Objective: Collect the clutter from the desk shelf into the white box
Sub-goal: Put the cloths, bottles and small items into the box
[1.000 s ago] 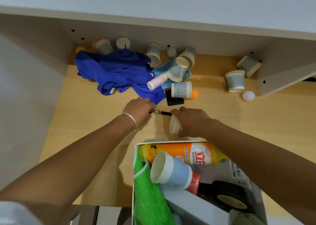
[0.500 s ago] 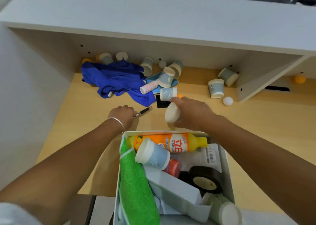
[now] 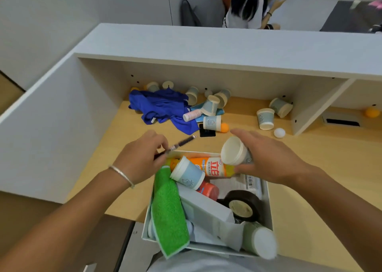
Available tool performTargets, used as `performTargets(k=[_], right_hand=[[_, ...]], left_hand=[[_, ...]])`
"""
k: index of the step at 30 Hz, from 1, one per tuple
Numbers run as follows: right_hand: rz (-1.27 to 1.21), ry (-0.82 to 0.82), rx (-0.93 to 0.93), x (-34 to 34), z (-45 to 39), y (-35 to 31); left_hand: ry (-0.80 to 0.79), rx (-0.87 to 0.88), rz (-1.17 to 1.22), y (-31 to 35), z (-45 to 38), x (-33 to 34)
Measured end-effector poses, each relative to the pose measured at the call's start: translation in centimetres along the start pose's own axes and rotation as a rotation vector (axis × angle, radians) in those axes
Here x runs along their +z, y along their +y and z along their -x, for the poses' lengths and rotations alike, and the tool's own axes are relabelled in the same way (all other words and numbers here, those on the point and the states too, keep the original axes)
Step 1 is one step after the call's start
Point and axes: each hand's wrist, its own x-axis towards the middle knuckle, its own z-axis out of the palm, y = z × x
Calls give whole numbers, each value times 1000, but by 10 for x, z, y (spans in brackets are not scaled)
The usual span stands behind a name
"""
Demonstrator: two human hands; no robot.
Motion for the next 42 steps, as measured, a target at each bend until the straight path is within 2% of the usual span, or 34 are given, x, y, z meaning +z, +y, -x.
performTargets(k=[7,10,16,22,26,31,36,38,42], right_hand=[[9,-104,-42,14,18,1],[12,-123,-56,20,20,2],[-16,-143,-62,28,18,2],[-64,-154,-18,24,6,6],[-68,-158,8,17,-4,13],[-86,-242,36,14,-15,18],[-136,-370,11,9,-21,22],[-169,-383,18,4,-24,23],[-263,-290,79,-4,-40,20]], left_hand=[[-271,267,124,41,53,-1],[-313,315,81,48,60,13],[-195,412,-50,53,80,47],[-213,363,66,41,79,58],[-258,482,117,35,73,57],[-280,608,158,28,67,57],[-302,610,101,23,64,55],[-240,565,186,21,59,51],[7,384,265,5,32,42]])
